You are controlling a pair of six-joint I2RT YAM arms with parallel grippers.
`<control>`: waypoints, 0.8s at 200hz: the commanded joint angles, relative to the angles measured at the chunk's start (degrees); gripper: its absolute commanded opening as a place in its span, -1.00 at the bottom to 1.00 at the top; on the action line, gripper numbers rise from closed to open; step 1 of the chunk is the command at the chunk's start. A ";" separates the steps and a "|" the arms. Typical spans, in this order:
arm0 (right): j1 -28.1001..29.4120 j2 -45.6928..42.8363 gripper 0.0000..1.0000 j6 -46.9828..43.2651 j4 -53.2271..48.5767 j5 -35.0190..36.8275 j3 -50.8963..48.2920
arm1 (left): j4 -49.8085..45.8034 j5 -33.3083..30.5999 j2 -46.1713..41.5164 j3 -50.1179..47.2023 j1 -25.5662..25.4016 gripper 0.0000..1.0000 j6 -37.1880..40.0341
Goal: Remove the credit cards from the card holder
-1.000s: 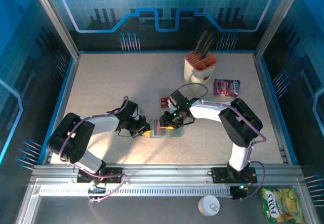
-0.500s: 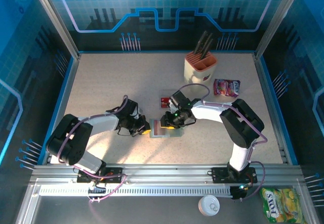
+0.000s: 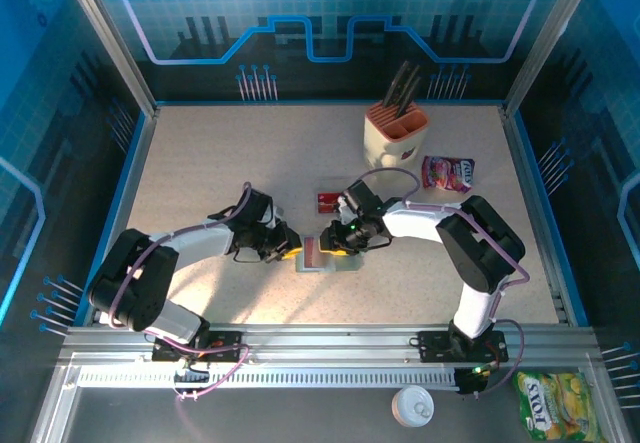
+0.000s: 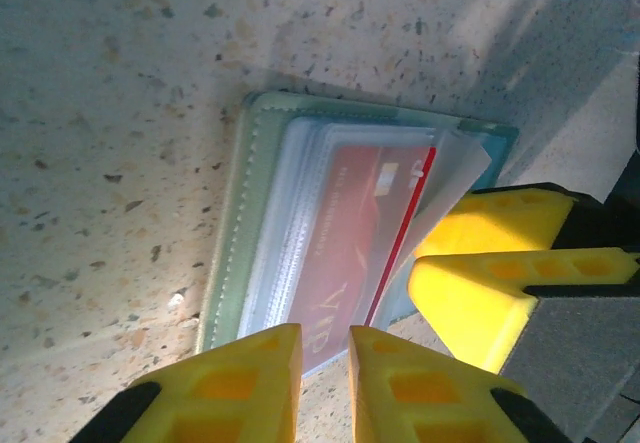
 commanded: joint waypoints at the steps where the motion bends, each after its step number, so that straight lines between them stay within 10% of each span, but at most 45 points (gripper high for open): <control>1: -0.80 -0.56 -0.25 0.21 0.88 -1.23 -1.00 | 1.31 1.54 1.33 1.84 -1.01 -0.55 -1.17; 160: -1.16 -1.84 -0.26 0.07 0.22 -2.14 -1.33 | 7.62 3.25 8.53 4.45 -4.55 -0.56 -4.80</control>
